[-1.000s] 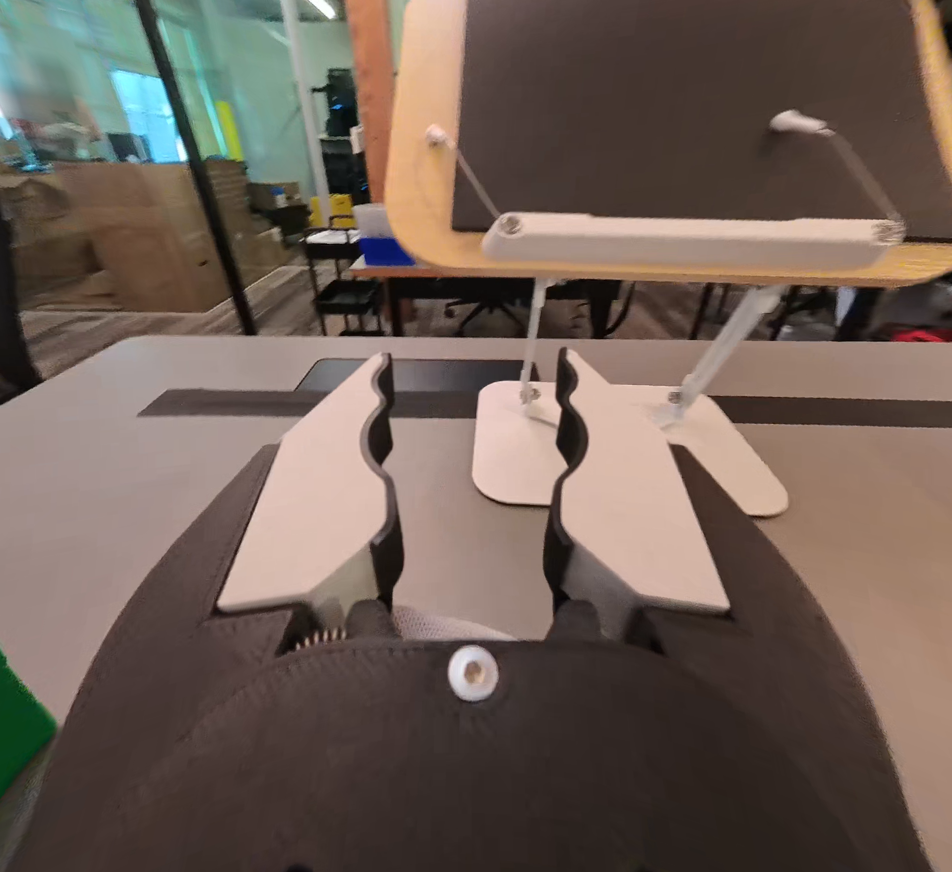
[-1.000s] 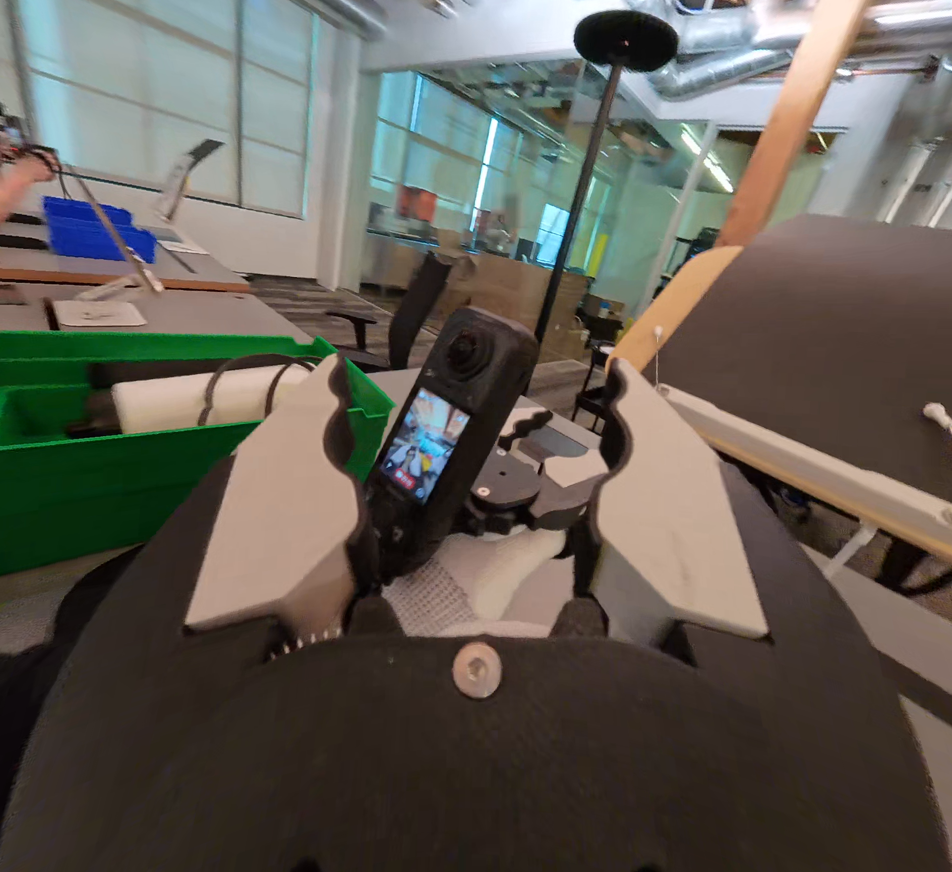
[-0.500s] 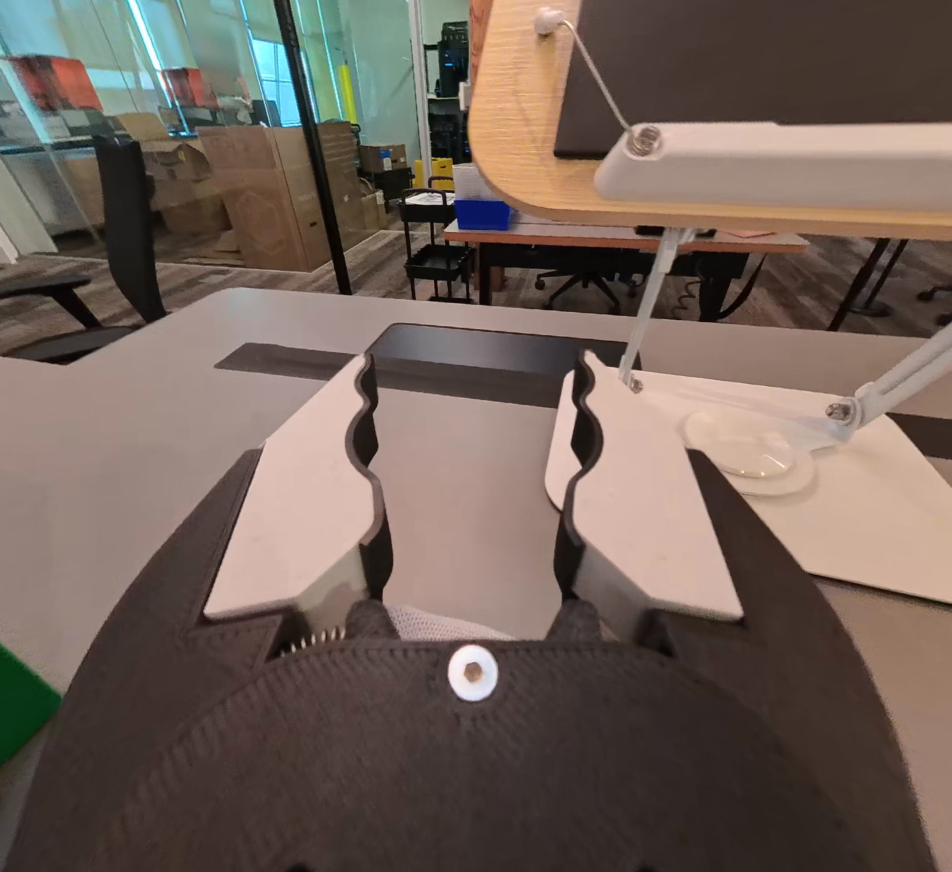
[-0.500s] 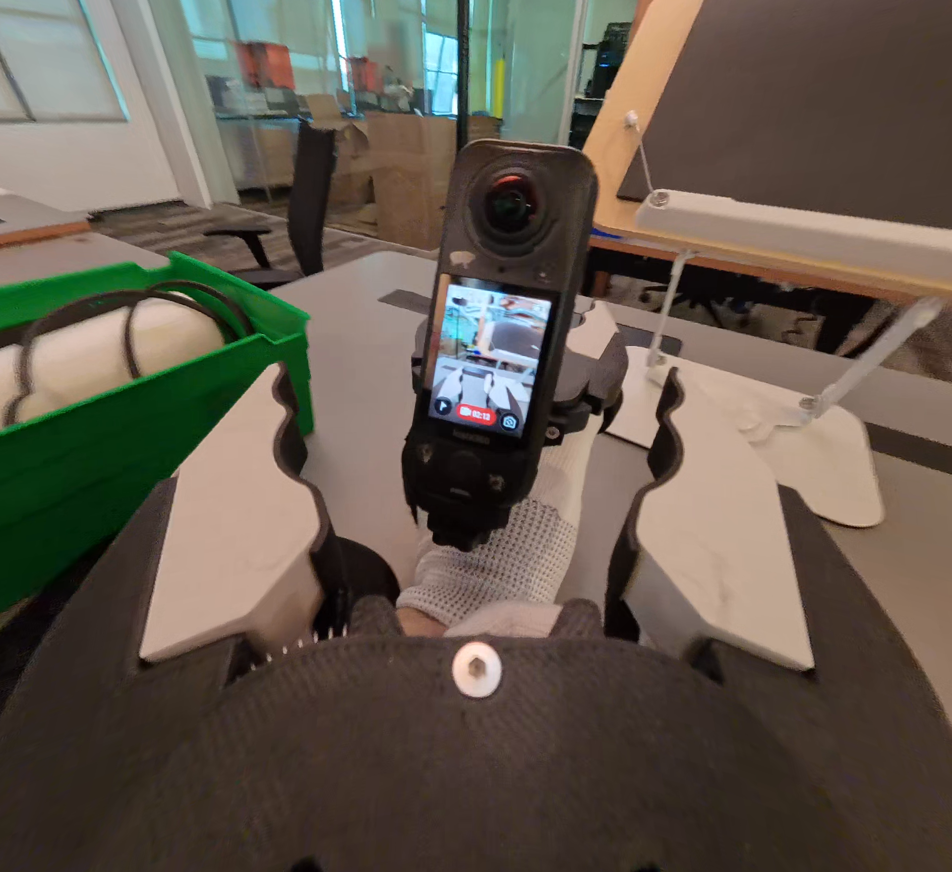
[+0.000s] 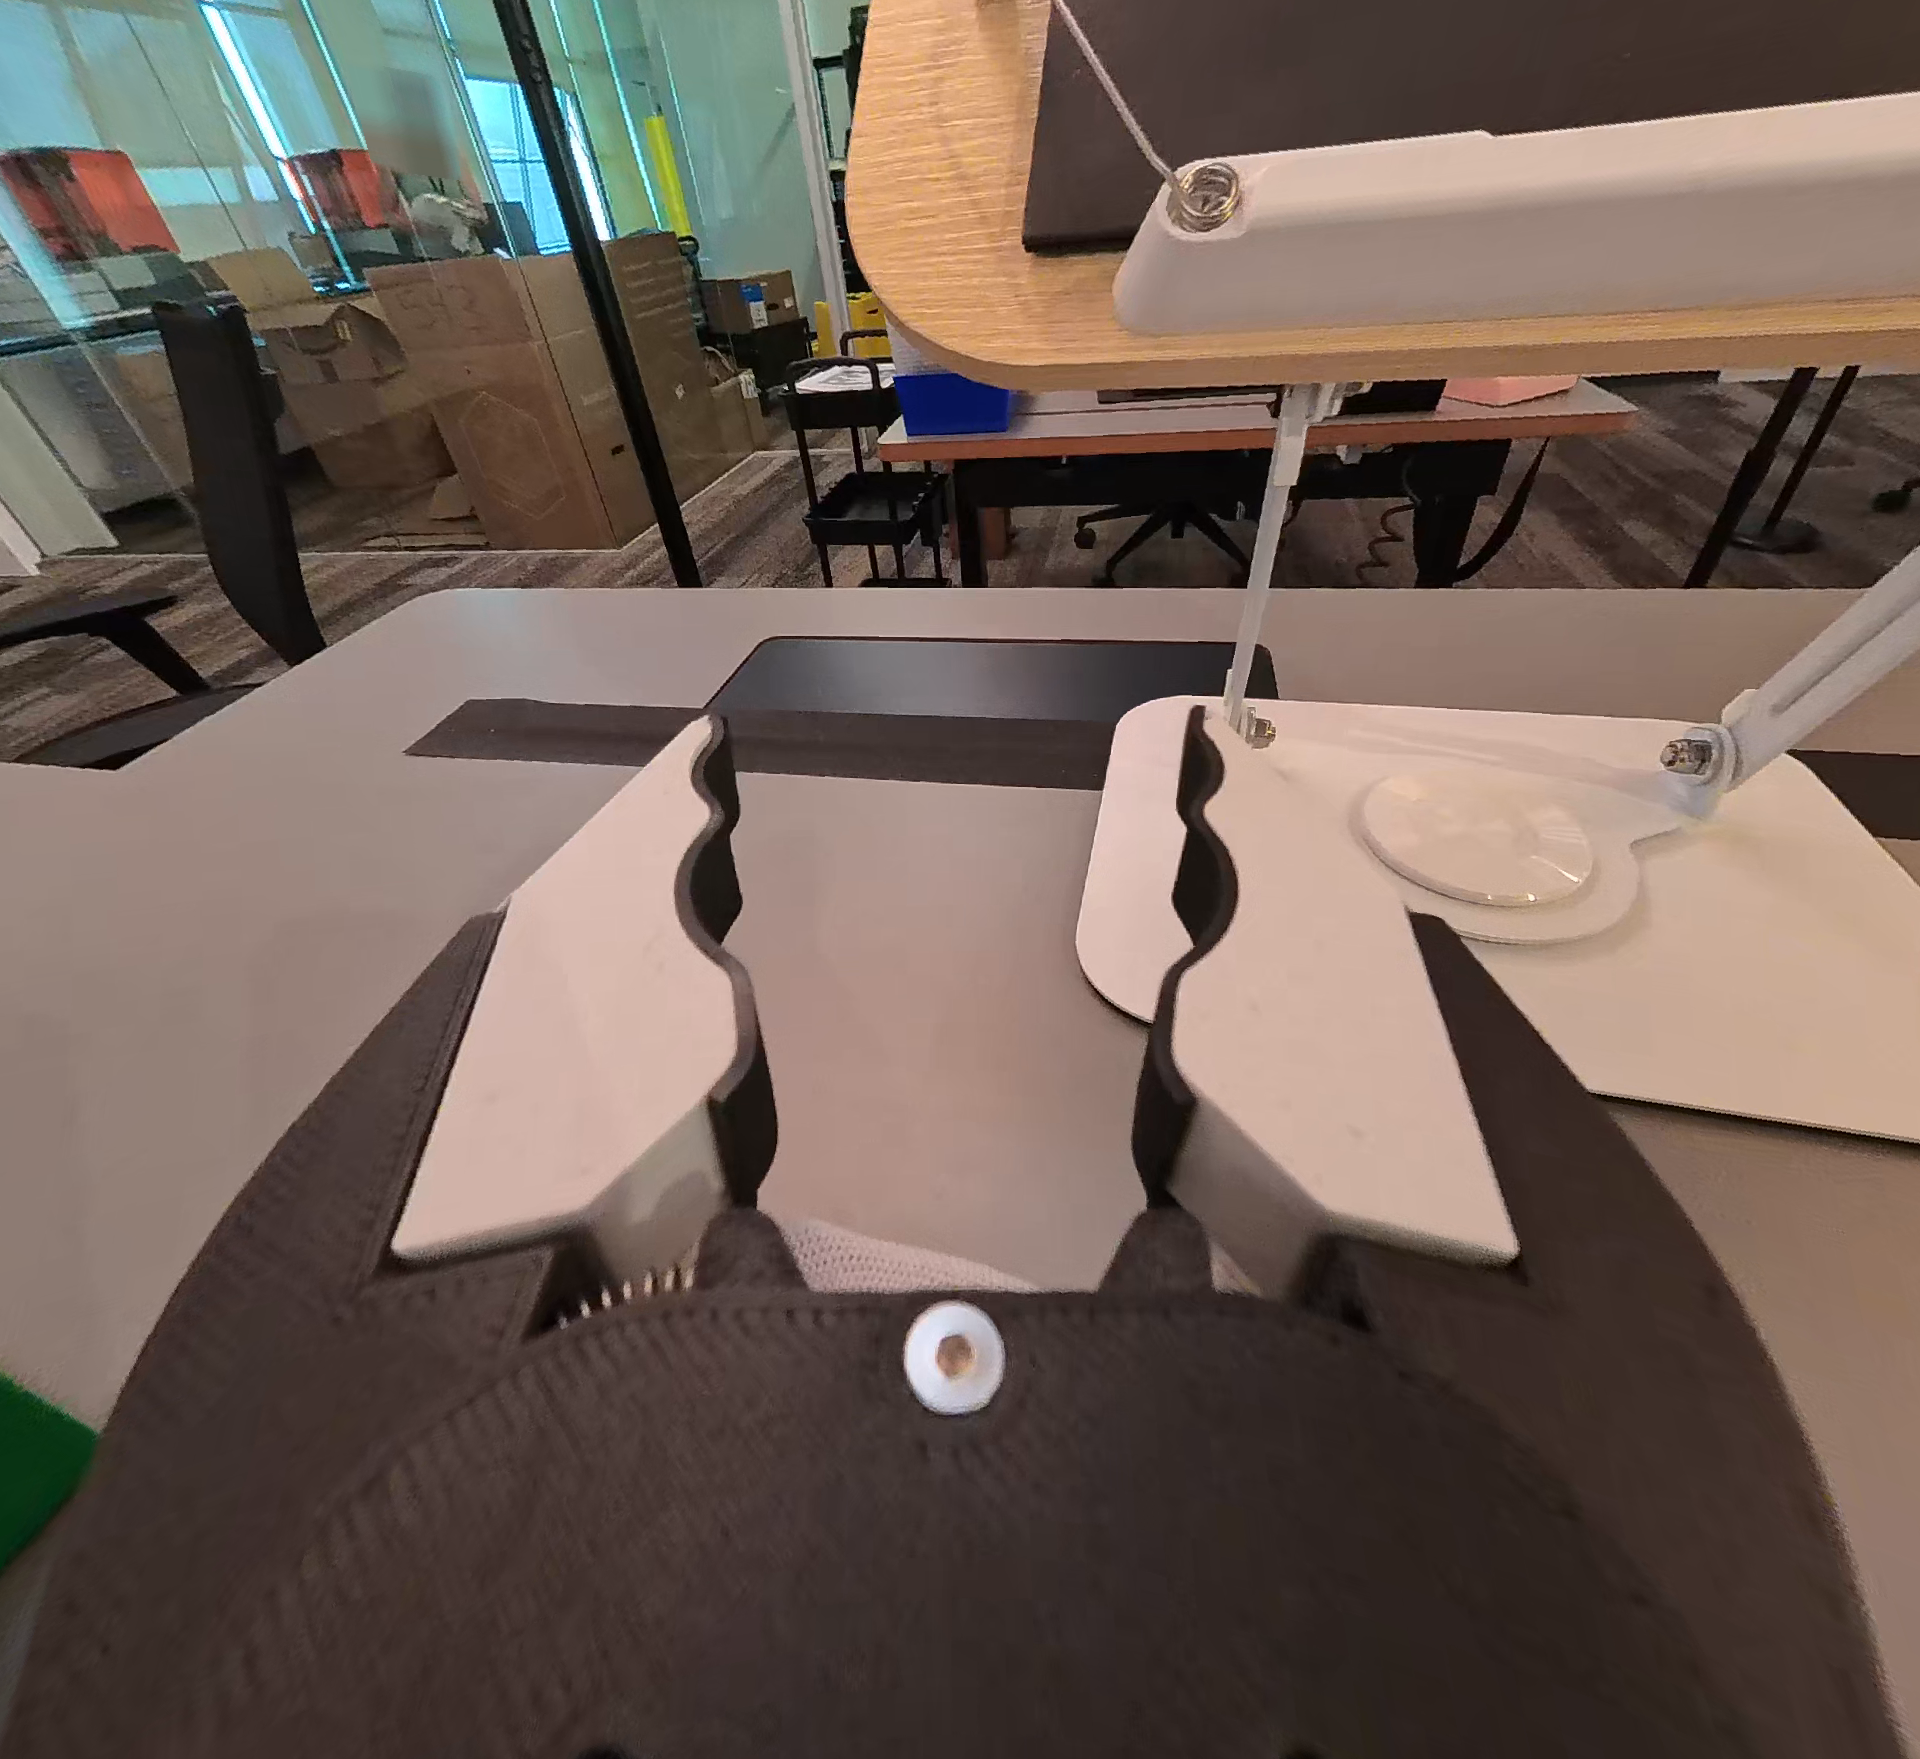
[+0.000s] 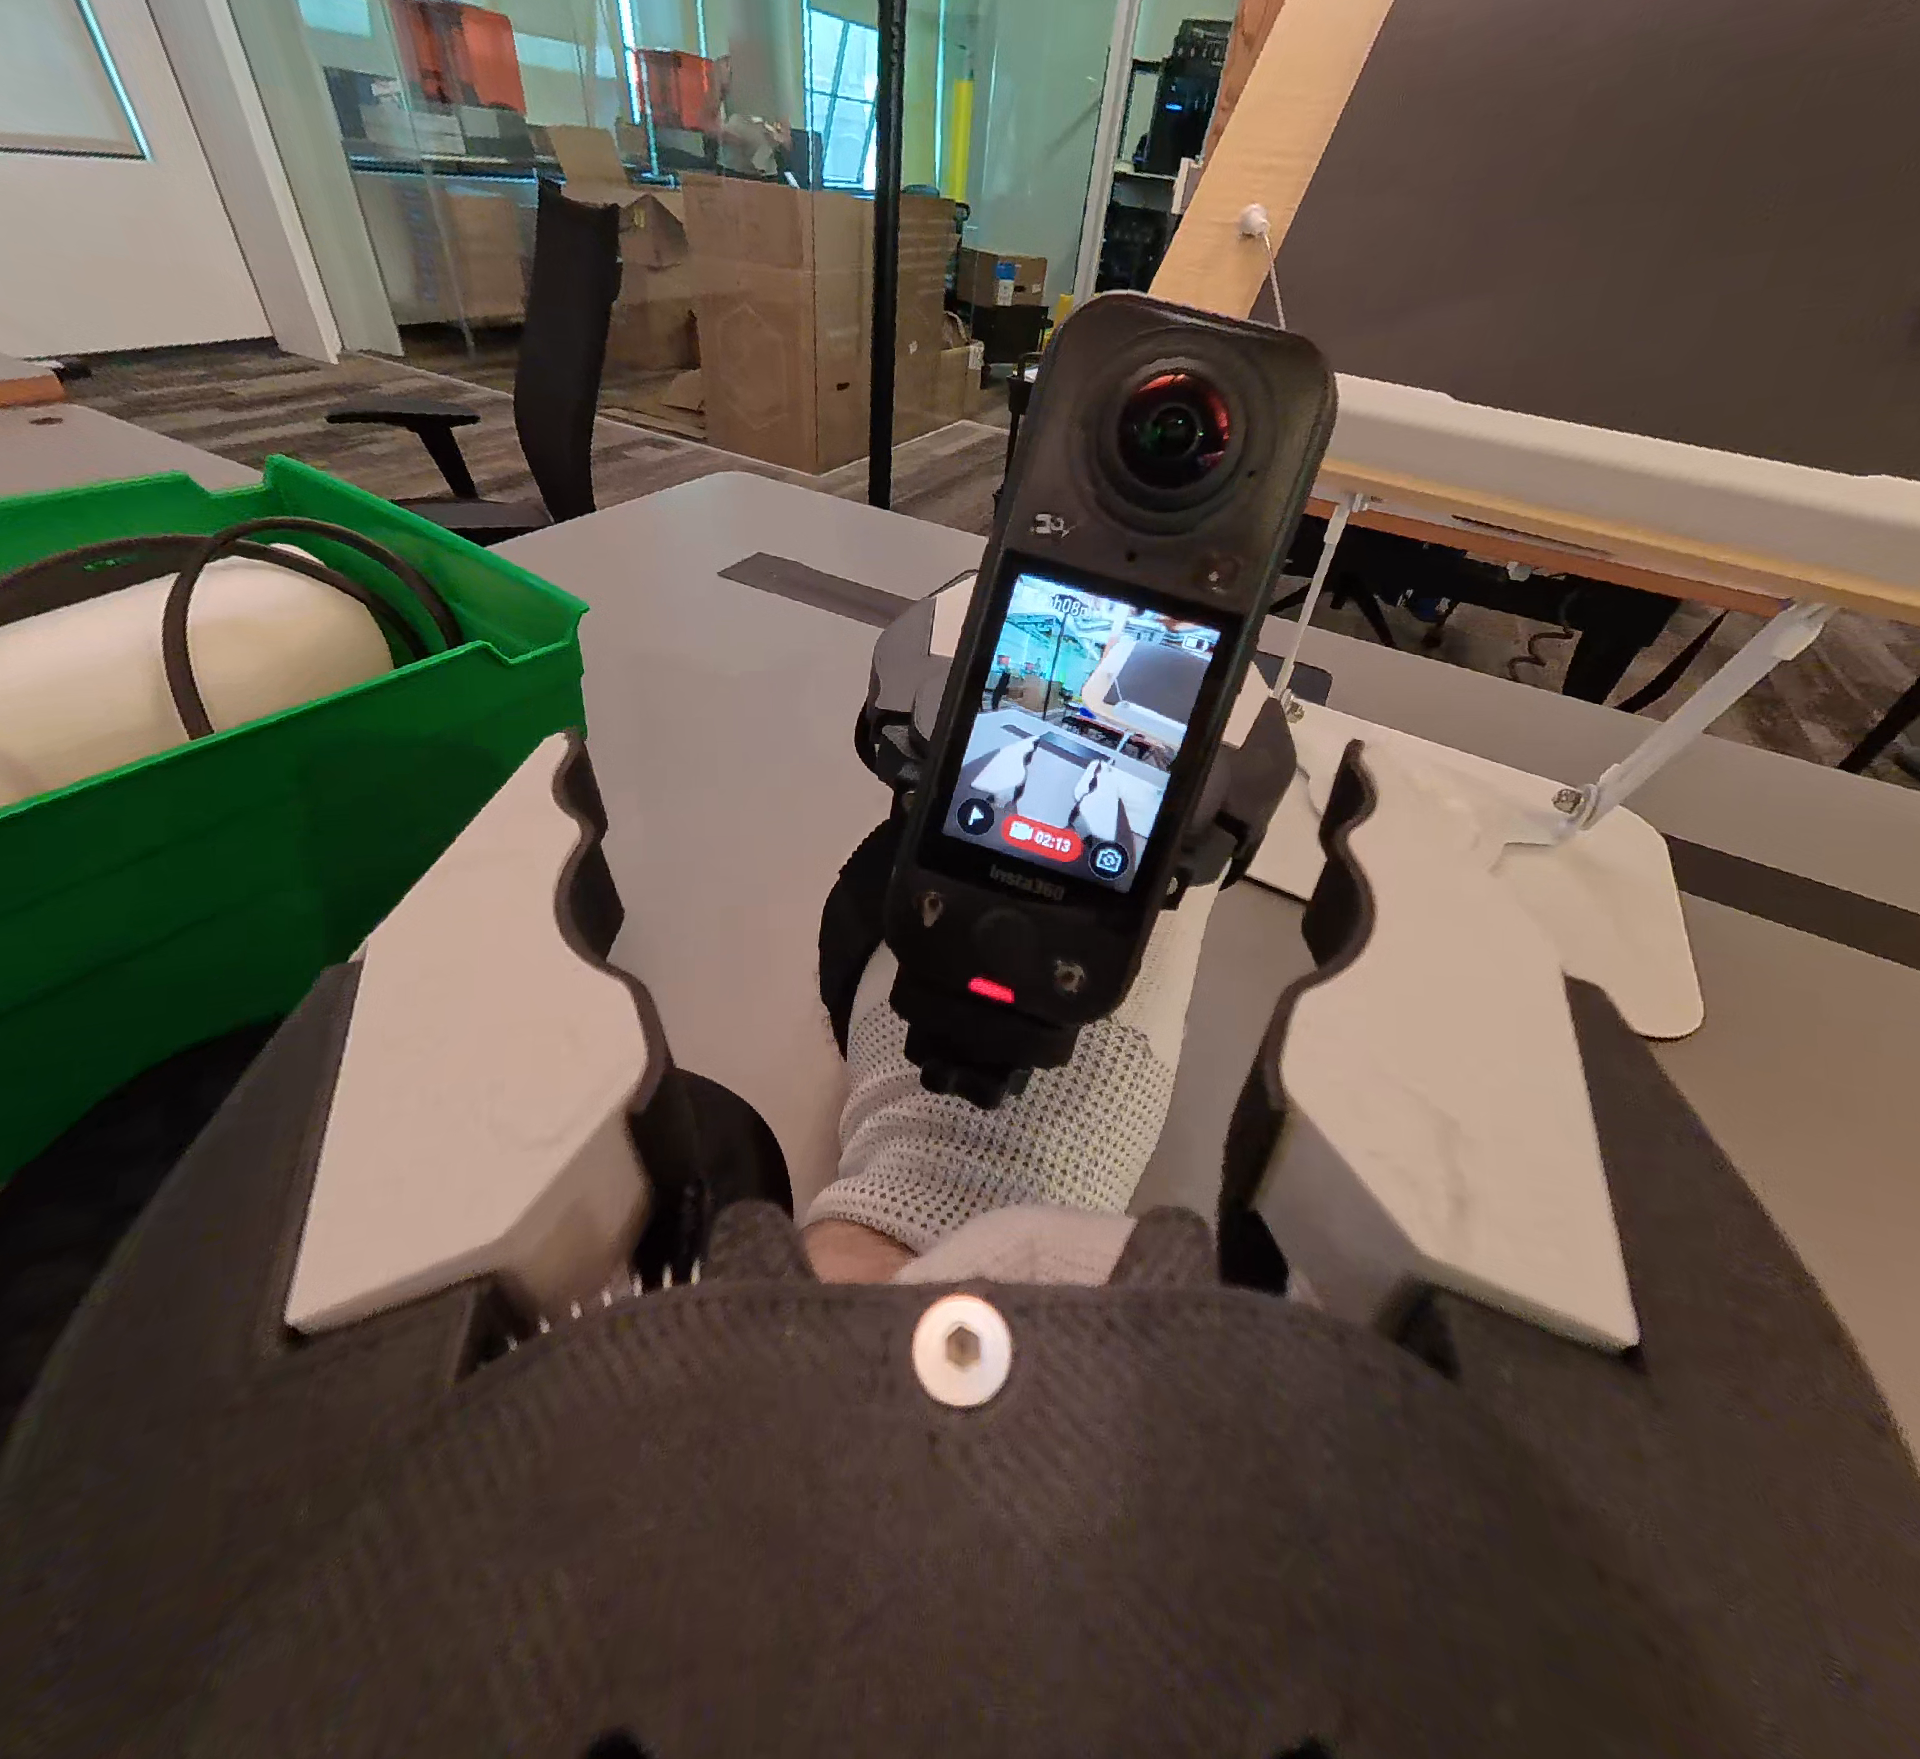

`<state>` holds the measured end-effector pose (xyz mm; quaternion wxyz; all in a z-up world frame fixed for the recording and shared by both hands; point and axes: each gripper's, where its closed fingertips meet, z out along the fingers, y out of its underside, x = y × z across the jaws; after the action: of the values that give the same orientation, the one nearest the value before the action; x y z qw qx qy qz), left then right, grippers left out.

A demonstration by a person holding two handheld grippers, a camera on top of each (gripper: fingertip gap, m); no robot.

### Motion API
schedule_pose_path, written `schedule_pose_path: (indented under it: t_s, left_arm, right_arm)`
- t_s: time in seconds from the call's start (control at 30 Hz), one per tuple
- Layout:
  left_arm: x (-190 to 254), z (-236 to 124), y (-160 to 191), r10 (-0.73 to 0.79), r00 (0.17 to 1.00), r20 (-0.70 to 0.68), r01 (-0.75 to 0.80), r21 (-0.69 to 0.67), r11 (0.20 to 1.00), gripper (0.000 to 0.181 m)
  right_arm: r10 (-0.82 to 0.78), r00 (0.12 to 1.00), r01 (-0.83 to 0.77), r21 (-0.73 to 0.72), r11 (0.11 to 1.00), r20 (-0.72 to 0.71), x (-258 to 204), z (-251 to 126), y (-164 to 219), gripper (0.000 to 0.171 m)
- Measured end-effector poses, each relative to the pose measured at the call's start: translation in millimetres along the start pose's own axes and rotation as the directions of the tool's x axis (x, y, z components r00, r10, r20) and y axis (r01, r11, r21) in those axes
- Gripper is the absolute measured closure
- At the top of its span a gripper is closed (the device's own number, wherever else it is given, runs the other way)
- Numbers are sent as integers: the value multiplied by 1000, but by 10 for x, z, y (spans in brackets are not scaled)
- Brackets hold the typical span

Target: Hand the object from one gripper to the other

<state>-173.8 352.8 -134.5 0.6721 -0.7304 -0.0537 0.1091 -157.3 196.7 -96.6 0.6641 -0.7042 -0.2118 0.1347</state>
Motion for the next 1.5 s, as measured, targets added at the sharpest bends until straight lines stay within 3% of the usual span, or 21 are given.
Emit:
schedule_pose_path:
  t_s: [0.17,0.23,0.33,0.43,0.5,0.53,0.63,0.7,0.87,0.97,1.03,1.13,1.27,1.5]
  left_arm:
    - [38,4,19,-14,999,-31,13,-14,1000,97]
    - [117,16,86,-64,994,-87,58,-73,996,86]
    - [113,-55,-7,-127,983,-133,118,-73,990,86]
    - [19,-246,-228,-203,963,-176,204,-14,979,109]
    - [18,-435,-334,-242,943,-230,248,-4,969,134]
    - [47,-586,-408,-258,929,-266,274,26,961,141]
    - [346,-983,-528,-165,921,-353,202,71,977,127]
    - [605,-1254,-567,-176,884,-433,223,60,973,108]
    - [1518,-2034,-583,-80,797,-599,161,83,983,88]
    - [1959,-2313,-607,59,789,-612,47,156,987,80]
    - [2139,-2364,-616,101,792,-603,4,170,985,76]
    - [2359,-2206,-365,101,799,-593,-82,60,995,62]
    - [2368,-2114,-341,94,822,-562,-91,33,995,62]
    - [2383,-2119,-282,93,817,-569,-104,13,994,62]
  right_arm:
    - [-14,1000,13,29,999,17,-24,-30,-71,35]
    - [43,999,-45,72,996,32,66,-73,-188,34]
    - [76,995,-64,177,982,-57,618,-182,-405,40]
    - [118,968,-65,231,971,-223,1573,-273,-391,60]
    - [142,946,-88,191,978,-290,2136,-266,-114,102]
    - [188,934,-141,171,975,-303,2364,-255,38,109]
    - [159,885,-119,116,986,-438,2931,-288,312,107]
    - [102,847,-89,50,995,-522,3169,-266,508,87]
    - [73,817,-107,-26,994,-572,3313,-88,757,60]
    - [34,816,-85,-61,994,-577,3301,21,788,53]
    - [13,815,-73,-81,994,-579,3297,69,796,49]
    - [23,815,-84,-79,993,-579,3317,122,801,46]
    - [67,807,-129,-65,989,-587,3394,126,831,45]
    - [8,807,-79,-95,992,-590,3360,124,815,39]
